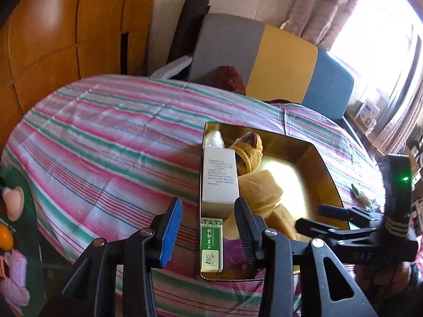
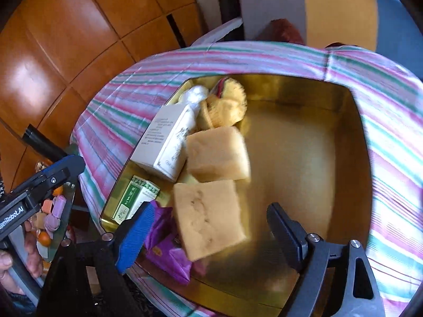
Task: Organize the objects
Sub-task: 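Carry the second sponge into the tray and open the right tool, then move both tools back toward the biscuit packet and tissue pack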
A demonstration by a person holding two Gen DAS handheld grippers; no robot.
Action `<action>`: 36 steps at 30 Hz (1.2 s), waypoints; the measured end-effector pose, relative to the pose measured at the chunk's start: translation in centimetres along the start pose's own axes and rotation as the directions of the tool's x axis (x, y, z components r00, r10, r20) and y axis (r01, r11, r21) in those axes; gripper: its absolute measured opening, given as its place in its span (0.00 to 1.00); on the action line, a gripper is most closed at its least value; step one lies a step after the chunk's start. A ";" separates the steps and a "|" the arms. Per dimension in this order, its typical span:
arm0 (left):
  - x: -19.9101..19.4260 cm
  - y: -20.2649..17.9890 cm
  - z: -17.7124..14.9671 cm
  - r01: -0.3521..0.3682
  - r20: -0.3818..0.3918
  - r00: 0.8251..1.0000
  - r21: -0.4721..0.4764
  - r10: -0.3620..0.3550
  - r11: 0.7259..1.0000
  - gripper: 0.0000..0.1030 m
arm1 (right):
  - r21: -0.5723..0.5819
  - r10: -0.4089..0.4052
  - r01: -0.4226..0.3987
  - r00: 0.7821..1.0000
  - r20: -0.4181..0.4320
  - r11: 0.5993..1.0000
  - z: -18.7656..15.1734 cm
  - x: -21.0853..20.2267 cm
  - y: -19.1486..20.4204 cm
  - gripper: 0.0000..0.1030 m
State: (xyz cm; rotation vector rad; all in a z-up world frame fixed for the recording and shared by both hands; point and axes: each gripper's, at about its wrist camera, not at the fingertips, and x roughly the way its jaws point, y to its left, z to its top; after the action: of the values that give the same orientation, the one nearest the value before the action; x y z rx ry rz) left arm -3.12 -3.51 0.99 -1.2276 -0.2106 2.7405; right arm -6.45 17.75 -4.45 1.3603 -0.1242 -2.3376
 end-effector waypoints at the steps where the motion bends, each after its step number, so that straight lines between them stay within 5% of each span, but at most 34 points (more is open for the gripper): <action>1: -0.2 -0.3 0.1 -0.005 0.009 1.000 0.013 0.005 1.000 0.40 | 0.002 -0.008 0.008 1.000 0.013 1.000 -0.1 -0.6 -0.2 0.85; 14: -1.0 -4.2 0.1 -0.020 0.045 0.999 0.144 0.013 0.989 0.40 | 0.045 -0.151 0.147 0.980 0.132 0.988 -1.6 -8.1 -5.1 0.85; 26: -0.6 -8.7 0.0 0.020 0.029 0.999 0.254 -0.028 0.967 0.40 | 0.170 -0.301 0.272 0.937 0.176 0.947 -3.2 -13.4 -12.8 0.87; 32: -0.1 -11.3 0.0 0.048 0.011 0.998 0.305 -0.054 0.951 0.40 | 0.257 -0.409 0.358 0.894 0.183 0.898 -4.0 -16.5 -17.7 0.87; 36: 0.2 -13.3 -0.1 0.062 -0.003 0.998 0.343 -0.065 0.937 0.40 | 0.352 -0.501 0.417 0.844 0.192 0.838 -4.6 -18.9 -22.0 0.87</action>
State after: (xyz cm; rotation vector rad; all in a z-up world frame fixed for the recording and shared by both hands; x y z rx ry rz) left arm -2.36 9.58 3.18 -1.0910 0.2168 2.5815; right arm -1.54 45.91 2.18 1.2949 -0.2656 -3.0247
